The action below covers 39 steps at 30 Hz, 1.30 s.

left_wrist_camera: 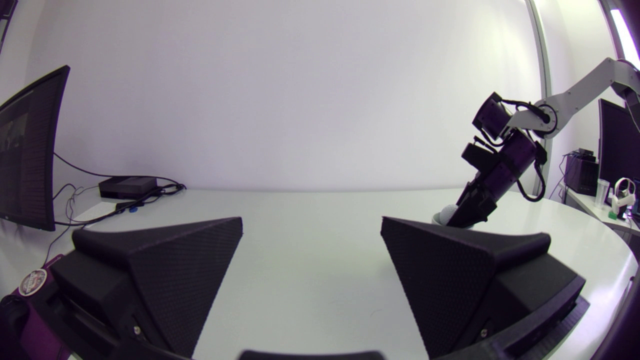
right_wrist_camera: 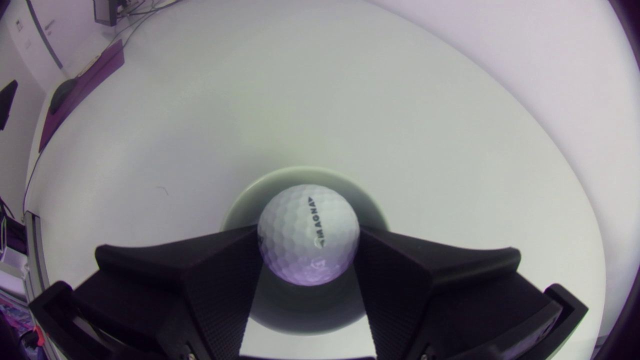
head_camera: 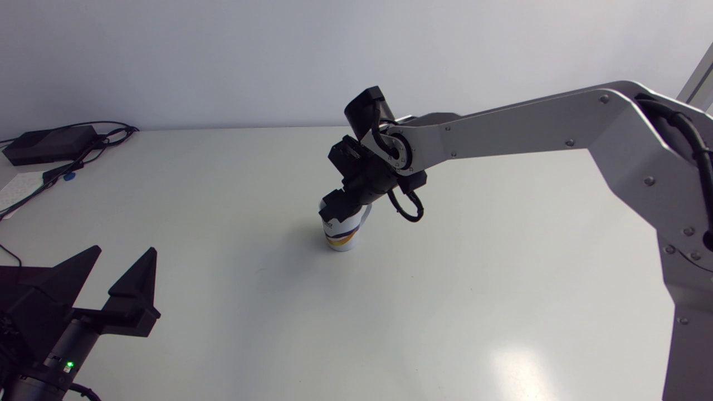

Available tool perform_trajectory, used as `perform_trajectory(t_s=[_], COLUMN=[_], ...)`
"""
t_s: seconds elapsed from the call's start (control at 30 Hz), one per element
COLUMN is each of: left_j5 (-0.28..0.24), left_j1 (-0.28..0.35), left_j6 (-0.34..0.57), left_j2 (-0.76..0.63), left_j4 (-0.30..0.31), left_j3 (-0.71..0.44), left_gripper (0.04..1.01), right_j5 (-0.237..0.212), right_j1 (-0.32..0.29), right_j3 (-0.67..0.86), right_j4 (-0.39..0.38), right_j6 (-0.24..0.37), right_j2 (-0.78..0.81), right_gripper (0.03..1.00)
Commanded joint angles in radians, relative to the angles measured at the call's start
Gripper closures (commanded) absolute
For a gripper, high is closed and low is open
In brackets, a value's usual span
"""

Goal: Pick up the white golf ball from the table and place it into the cup.

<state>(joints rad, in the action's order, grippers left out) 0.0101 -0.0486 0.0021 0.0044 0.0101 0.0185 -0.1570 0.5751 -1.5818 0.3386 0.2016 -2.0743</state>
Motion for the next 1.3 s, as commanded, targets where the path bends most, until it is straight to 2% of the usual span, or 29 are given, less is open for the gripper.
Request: perform_trajectory(t_s=[0.0,0.07,0.23,0.37,0.47,0.7,0.9,1.1,1.27], left_j5=[-0.004,-0.004,-0.004,-0.004,-0.004,-0.004,-0.004,-0.004,-0.004], left_j1=[0.004,0.004,0.003,0.004,0.003,0.0,-0.005,-0.005,-0.004], left_j6=[-0.004,-0.004,-0.004,-0.004,-0.004,-0.005,-0.005,-0.005,-0.005], left_j2=[-0.015,-0.015,-0.015,-0.015,-0.015,-0.015,-0.015,-0.015,-0.015], left_j4=[0.002,0.002,0.002,0.004,0.004,0.004,0.005,0.005,0.005], left_j3=[-0.017,-0.017,-0.017,-0.017,-0.015,-0.017,-0.015,-0.015,-0.015], left_gripper=[0.052,0.052,0.052,0.052,0.052,0.052,0.052,0.052,0.052], right_j5=[0.004,0.008,0.019,0.028,0.028,0.027,0.037,0.083,0.191], right_j1=[-0.008,-0.009,-0.009,-0.014,-0.041,-0.159,-0.288,-0.409,-0.466], right_j3=[-0.021,-0.015,0.003,0.023,0.045,0.151,0.348,0.571,0.735], right_j4=[0.02,0.02,0.017,0.013,0.008,-0.041,-0.165,-0.288,-0.385], right_j6=[-0.018,-0.019,-0.019,-0.024,-0.034,-0.045,-0.065,-0.065,-0.057], right_j2=[-0.015,-0.006,0.033,0.094,0.152,0.316,0.488,0.663,0.801], right_gripper=[0.315,0.202,0.143,0.139,0.139,0.092,0.079,0.079,0.077])
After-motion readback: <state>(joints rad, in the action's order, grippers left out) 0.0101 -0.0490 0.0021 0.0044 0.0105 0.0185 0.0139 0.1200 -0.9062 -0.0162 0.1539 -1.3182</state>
